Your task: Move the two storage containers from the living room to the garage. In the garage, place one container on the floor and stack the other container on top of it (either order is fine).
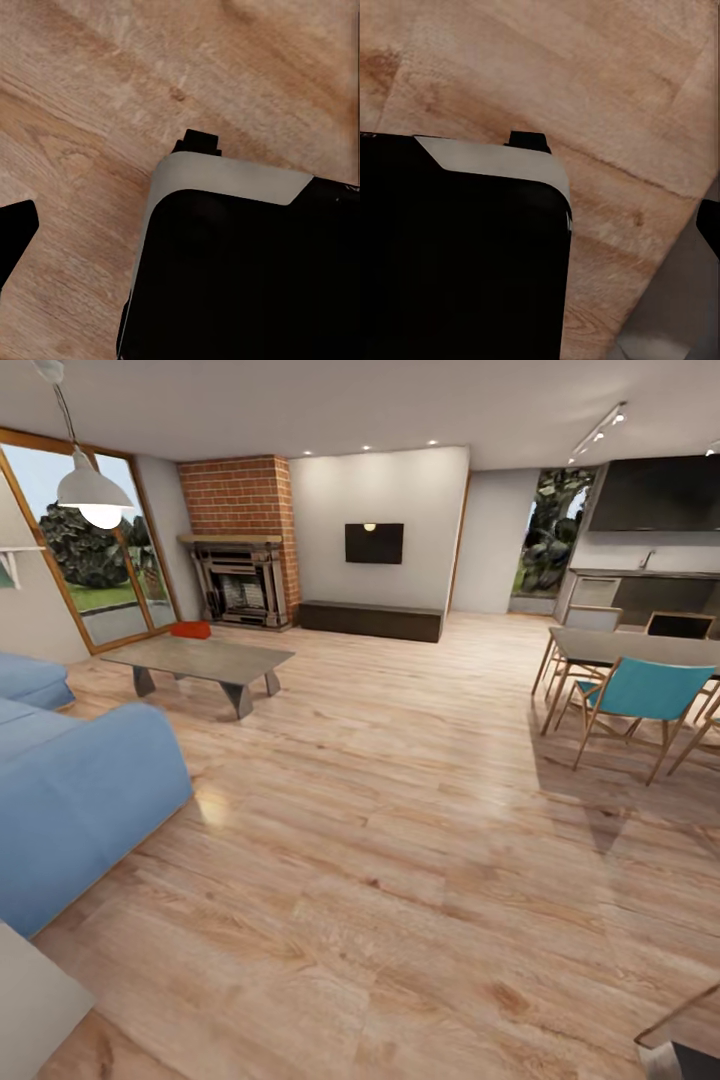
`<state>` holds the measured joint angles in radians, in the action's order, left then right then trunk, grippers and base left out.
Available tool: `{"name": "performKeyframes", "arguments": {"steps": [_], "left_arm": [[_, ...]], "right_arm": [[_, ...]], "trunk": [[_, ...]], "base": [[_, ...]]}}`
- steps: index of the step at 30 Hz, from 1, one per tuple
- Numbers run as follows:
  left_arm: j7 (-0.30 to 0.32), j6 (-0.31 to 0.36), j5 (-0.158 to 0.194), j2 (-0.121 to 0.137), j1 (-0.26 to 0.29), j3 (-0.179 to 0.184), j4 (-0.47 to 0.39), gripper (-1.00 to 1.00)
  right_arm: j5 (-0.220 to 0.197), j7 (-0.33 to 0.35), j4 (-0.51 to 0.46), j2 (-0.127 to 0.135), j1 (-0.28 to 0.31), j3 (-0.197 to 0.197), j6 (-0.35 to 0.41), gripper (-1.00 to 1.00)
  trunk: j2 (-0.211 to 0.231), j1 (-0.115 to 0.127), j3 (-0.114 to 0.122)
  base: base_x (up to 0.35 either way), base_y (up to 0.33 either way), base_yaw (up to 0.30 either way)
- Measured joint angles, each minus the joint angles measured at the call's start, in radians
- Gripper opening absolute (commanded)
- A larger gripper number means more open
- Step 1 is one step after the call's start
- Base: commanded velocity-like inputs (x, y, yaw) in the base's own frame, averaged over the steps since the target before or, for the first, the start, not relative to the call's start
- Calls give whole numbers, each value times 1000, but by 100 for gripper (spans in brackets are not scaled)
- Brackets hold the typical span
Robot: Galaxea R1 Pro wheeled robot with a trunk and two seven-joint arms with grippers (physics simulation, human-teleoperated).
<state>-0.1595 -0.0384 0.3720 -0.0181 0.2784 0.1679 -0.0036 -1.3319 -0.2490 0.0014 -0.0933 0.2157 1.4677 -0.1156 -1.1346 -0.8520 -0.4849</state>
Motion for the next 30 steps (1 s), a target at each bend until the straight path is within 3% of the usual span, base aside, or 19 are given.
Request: {"name": "performKeyframes", "arguments": {"steps": [30], "left_arm": [[0, -1, 1, 3, 0, 0, 0, 100]], "right_arm": [[1, 0, 0, -1, 0, 2, 0, 100]], "trunk": [[0, 0, 0]], "base": [[322, 0, -42]]}}
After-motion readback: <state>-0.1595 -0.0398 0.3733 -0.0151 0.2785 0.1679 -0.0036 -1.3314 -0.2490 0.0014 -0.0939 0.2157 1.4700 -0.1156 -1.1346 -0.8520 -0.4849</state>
